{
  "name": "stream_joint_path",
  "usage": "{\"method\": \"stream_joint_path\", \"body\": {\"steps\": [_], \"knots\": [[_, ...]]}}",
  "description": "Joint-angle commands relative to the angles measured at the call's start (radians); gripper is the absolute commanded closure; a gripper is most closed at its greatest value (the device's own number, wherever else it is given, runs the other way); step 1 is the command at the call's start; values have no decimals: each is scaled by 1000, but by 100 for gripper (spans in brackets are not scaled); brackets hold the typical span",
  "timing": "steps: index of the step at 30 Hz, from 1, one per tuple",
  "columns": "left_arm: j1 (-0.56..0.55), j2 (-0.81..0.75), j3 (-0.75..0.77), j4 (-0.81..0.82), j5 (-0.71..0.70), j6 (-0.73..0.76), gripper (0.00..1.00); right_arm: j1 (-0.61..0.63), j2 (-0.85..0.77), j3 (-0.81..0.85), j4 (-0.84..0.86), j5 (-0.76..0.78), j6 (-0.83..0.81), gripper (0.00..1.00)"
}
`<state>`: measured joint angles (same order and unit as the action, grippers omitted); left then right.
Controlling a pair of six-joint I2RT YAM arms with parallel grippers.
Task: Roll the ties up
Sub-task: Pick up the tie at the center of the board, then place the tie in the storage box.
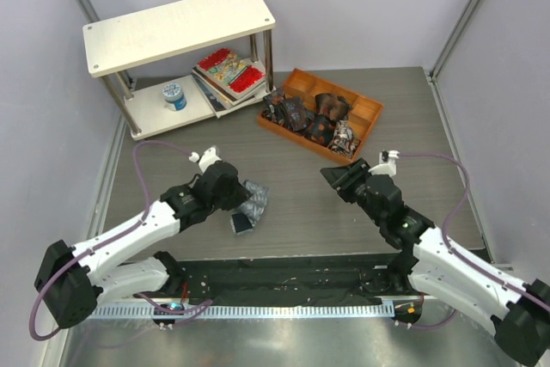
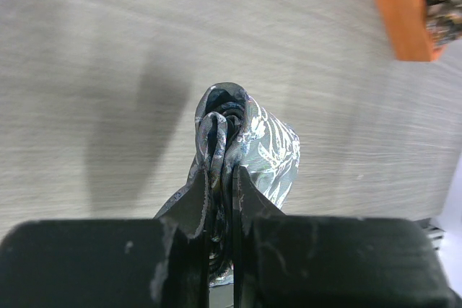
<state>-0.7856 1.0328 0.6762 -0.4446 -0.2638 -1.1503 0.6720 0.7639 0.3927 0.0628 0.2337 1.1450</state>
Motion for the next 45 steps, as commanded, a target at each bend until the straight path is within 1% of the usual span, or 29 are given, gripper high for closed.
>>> {"method": "stream_joint_path", "body": {"steps": [1, 3, 4, 5, 9, 10, 12, 13, 15, 16, 17, 18, 20, 21, 22, 24, 25, 26, 28, 29, 31, 32, 33, 36, 38, 40, 41, 44, 45], "knots": [[-9, 67, 159, 7, -2, 52, 100, -6, -165, -26, -121, 200, 35, 52], [-12, 124, 212, 9, 0, 70, 100, -5, -230, -34, -190, 251, 53, 52], [-11, 148, 270, 9, -2, 73, 100, -6, -285, -38, -213, 274, 59, 52], [-14, 171, 299, 10, -2, 80, 100, -5, -314, -40, -237, 327, 67, 51], [-24, 321, 454, 14, -25, 92, 100, -5, -402, -34, -372, 444, 130, 51], [-26, 346, 521, 15, -32, 99, 100, -6, -414, -31, -383, 463, 131, 51], [-29, 432, 592, 29, -48, 110, 100, -5, -417, -26, -405, 489, 139, 51], [-29, 464, 665, 43, -49, 116, 100, -5, -417, -23, -409, 493, 140, 51], [-32, 522, 739, 60, -46, 119, 100, -5, -414, -18, -425, 506, 147, 51], [-33, 589, 813, 76, -48, 120, 100, -5, -416, -11, -434, 515, 151, 51], [-33, 619, 853, 81, -48, 121, 100, -6, -425, -6, -461, 524, 156, 51], [-35, 657, 931, 87, -43, 123, 100, -5, -432, 1, -477, 550, 171, 51], [-35, 757, 1011, 106, -45, 138, 100, -5, -469, 0, -512, 581, 182, 51], [-35, 788, 1098, 107, -45, 146, 100, -5, -488, -8, -517, 604, 185, 50], [-35, 855, 1140, 110, -52, 153, 100, -6, -503, -14, -517, 613, 185, 50], [-35, 913, 1247, 119, -64, 156, 100, -6, -552, -28, -526, 628, 185, 50], [-35, 947, 1276, 138, -57, 156, 100, -6, -564, -31, -528, 645, 185, 50], [-35, 999, 1299, 194, -46, 162, 100, -5, -578, -34, -537, 656, 186, 50], [-35, 1058, 1370, 247, -32, 159, 100, -5, -601, -35, -543, 687, 183, 50], [-37, 1116, 1393, 268, -28, 159, 100, -5, -606, -35, -547, 694, 183, 50], [-37, 1162, 1431, 368, -29, 136, 100, -5, -617, -38, -551, 708, 186, 50], [-38, 1211, 1436, 417, -31, 126, 100, -5, -617, -40, -552, 710, 193, 50], [-37, 1233, 1436, 522, -37, 106, 100, -6, -615, -41, -552, 710, 194, 50], [-41, 1340, 1477, 670, -75, 81, 100, -5, -606, -40, -552, 713, 197, 50], [-44, 1391, 1534, 714, -110, 78, 100, -6, -598, -38, -554, 717, 202, 50], [-47, 1470, 1577, 797, -115, 77, 100, -6, -592, -40, -551, 716, 208, 50], [-47, 1527, 1636, 814, -120, 77, 100, -5, -589, -40, -551, 716, 213, 50], [-56, 1598, 1747, 854, -146, 112, 100, -5, -574, -41, -546, 716, 219, 50], [-60, 1624, 1757, 874, -172, 118, 100, -6, -572, -40, -544, 716, 220, 50]]}}
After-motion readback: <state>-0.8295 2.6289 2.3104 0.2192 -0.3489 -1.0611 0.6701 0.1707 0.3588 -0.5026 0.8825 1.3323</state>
